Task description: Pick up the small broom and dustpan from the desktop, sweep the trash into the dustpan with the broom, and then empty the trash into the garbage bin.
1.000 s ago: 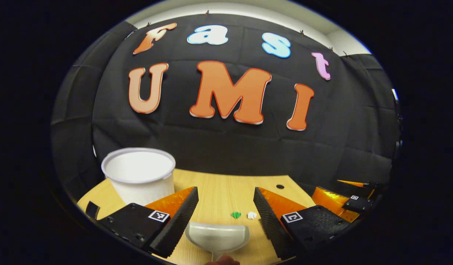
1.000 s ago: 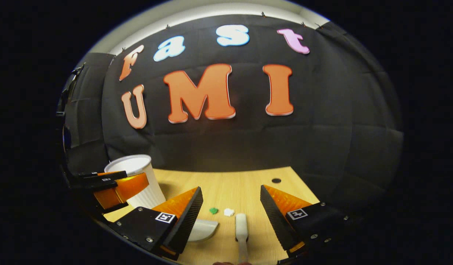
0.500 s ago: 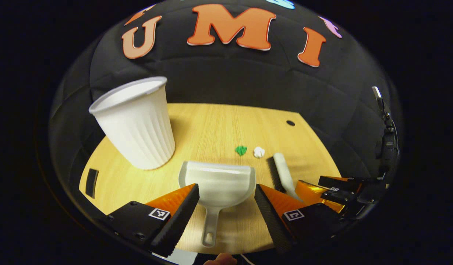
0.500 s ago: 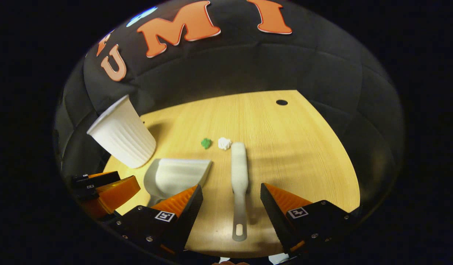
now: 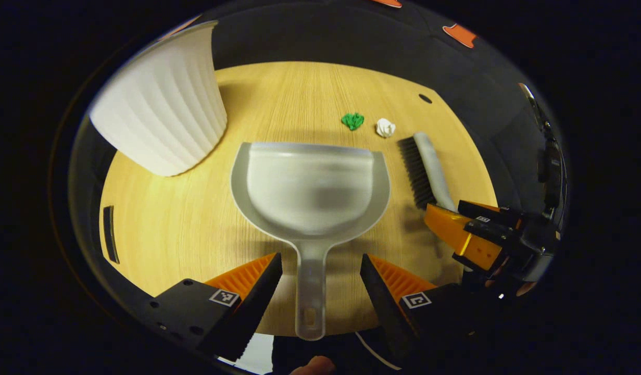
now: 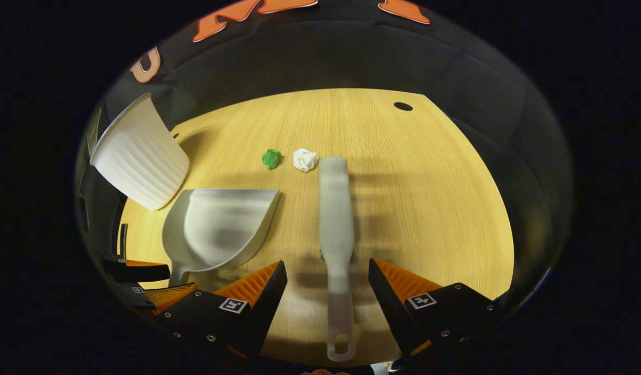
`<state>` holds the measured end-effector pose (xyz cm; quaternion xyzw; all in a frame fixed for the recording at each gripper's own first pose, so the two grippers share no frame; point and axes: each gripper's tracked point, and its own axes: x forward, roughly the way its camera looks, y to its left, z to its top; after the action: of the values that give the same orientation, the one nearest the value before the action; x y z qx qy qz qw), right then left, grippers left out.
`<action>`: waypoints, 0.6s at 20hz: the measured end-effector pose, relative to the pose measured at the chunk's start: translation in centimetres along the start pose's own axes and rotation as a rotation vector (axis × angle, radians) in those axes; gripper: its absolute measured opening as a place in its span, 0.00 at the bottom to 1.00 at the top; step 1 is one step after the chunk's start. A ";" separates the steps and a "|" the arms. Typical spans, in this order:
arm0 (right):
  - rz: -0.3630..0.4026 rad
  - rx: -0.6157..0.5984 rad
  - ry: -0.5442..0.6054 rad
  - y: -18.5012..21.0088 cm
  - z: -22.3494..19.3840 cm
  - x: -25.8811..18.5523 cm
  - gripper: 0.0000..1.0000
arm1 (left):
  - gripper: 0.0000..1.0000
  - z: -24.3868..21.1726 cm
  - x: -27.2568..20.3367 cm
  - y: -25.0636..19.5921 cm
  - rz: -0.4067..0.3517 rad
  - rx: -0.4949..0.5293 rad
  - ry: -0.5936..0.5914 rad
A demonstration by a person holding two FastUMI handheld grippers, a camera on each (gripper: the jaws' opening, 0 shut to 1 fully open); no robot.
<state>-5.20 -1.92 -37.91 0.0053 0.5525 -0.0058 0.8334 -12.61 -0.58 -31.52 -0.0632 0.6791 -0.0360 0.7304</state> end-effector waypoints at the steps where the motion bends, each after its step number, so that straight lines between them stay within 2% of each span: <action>1: -0.016 0.002 0.021 0.1 -0.1 0.6 0.95 | 0.98 -0.4 0.4 0.1 -0.003 -0.011 0.040; 8: -0.083 -0.001 0.095 0.0 0.4 3.1 0.95 | 0.96 0.1 2.0 2.0 0.030 0.025 0.174; 10: -0.086 -0.008 0.119 0.1 0.2 3.6 0.95 | 0.90 -0.1 2.1 1.5 0.013 0.023 0.193; 12: -0.072 -0.009 0.128 0.7 0.0 3.9 0.91 | 0.74 -0.2 2.2 1.5 0.012 0.033 0.204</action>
<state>-3.66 -1.27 -41.49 -0.0179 0.6047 -0.0330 0.7956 -12.70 0.62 -33.90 -0.0431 0.7496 -0.0488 0.6586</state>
